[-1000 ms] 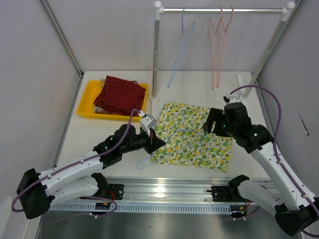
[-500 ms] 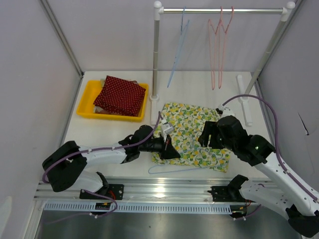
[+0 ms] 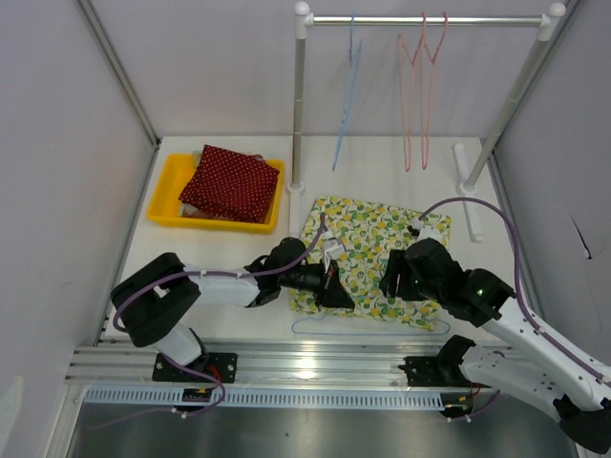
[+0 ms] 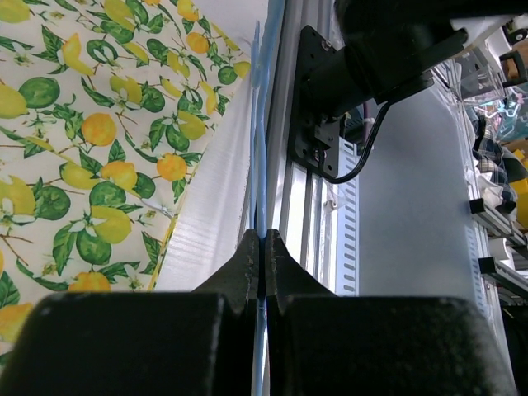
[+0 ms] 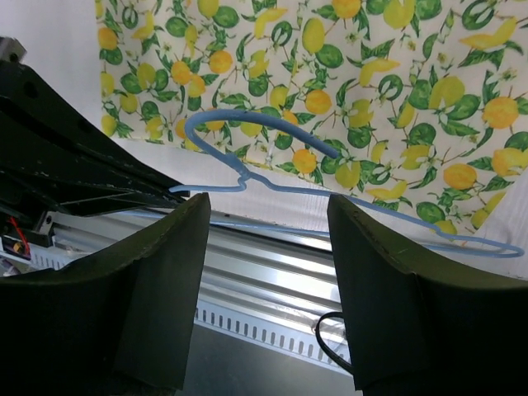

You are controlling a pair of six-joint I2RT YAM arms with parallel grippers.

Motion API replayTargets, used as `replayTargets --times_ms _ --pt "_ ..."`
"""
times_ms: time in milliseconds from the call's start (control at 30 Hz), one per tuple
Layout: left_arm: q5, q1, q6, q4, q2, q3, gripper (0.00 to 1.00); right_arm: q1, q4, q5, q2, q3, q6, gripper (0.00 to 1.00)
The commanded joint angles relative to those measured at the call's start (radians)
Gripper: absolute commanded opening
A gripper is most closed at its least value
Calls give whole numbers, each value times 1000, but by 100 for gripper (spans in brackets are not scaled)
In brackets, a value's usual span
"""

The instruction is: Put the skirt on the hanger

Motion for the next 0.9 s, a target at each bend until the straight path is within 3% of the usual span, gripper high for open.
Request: replayTargets --times_ms 0,367,867 --pt "46 11 26 69 22 45 0 40 40 -3 -18 -52 41 63" --pt "50 100 41 66 70 44 0 93 104 11 -75 -178 103 59" --pt "24 137 51 121 122 -10 0 109 178 -10 -1 -222 115 64"
